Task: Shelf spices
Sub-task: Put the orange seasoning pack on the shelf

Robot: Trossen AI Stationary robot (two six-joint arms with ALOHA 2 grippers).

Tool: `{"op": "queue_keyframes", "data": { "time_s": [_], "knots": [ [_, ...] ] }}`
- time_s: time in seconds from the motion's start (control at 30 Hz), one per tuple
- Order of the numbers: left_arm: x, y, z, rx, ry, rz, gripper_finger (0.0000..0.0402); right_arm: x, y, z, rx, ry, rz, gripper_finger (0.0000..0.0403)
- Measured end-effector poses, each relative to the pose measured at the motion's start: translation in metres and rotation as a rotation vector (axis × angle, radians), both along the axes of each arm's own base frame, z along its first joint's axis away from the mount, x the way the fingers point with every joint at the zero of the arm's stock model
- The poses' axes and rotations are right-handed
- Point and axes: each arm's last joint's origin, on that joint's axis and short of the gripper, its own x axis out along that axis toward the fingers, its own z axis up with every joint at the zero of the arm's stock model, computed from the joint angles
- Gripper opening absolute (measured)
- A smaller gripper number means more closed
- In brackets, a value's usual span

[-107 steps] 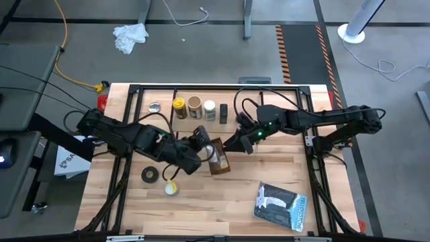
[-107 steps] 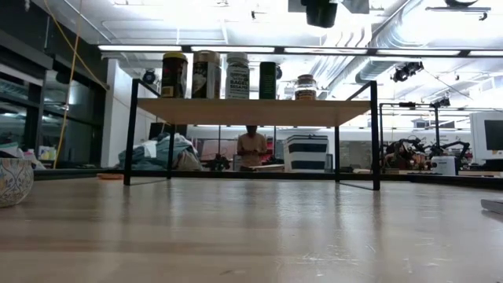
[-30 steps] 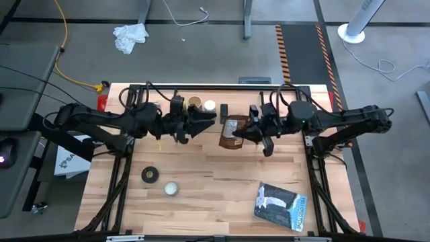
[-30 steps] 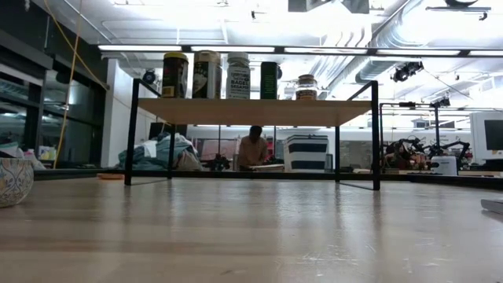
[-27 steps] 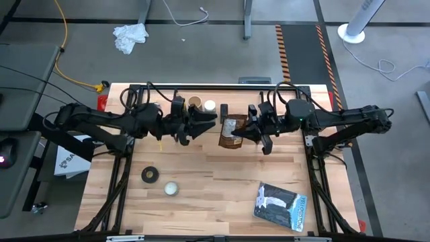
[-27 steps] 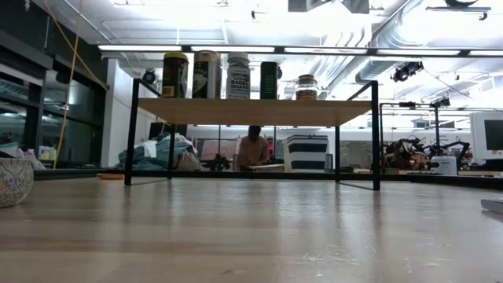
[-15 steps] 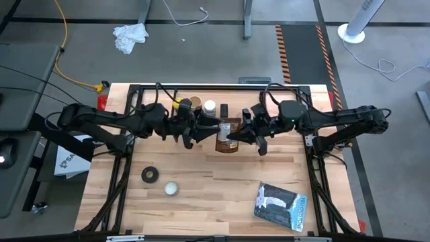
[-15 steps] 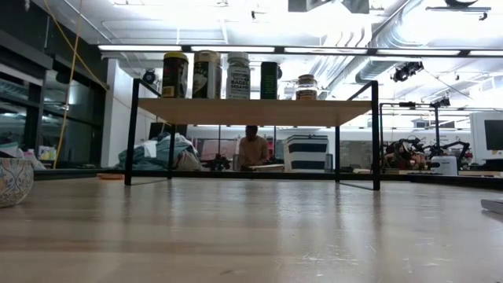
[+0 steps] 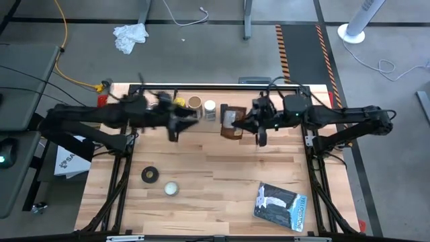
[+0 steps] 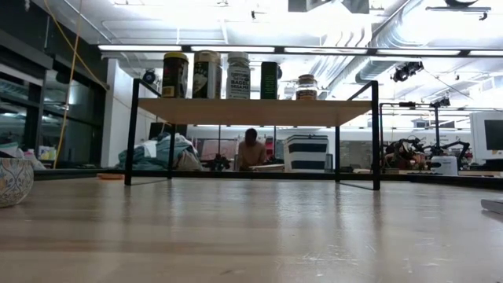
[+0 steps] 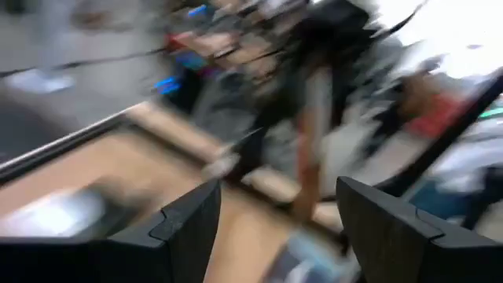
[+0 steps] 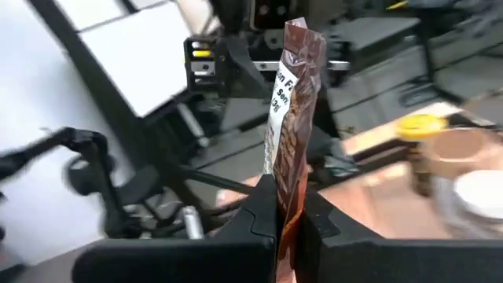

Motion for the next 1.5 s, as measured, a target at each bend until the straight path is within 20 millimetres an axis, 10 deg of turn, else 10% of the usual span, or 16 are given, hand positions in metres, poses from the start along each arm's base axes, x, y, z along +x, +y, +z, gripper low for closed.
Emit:
{"op": "queue_keyframes", "data": {
  "time_s": [0.2, 0.43, 0.53, 0.67, 1.03, 1.5],
  "knots": [
    [-0.077, 0.014, -0.014, 0.021, 0.328, 0.356, 0.0239, -0.020, -0.011, 0.010, -0.054, 0.000, -0.105, 0.0000],
    [-0.094, 0.023, -0.049, 0.034, 0.686, 0.648, 0.0152, -0.019, -0.016, 0.009, -0.070, 0.004, -0.162, 0.0000],
    [-0.093, 0.028, -0.057, 0.040, 0.752, 0.747, 0.0042, -0.019, -0.017, 0.009, -0.092, 0.006, -0.186, 0.0000],
    [-0.091, 0.038, -0.070, -0.050, 0.687, 0.917, 0.0006, -0.020, -0.021, 0.011, -0.093, -0.011, -0.222, 0.0000],
    [-0.052, 0.051, -0.120, -0.211, 0.411, 0.819, 0.0001, -0.021, -0.026, 0.017, -0.082, -0.070, -0.260, 0.0000],
    [-0.038, 0.057, -0.136, -0.155, 0.420, 0.915, 0.0000, -0.021, -0.027, 0.017, -0.097, -0.073, -0.261, 0.0000]
  ]
}}
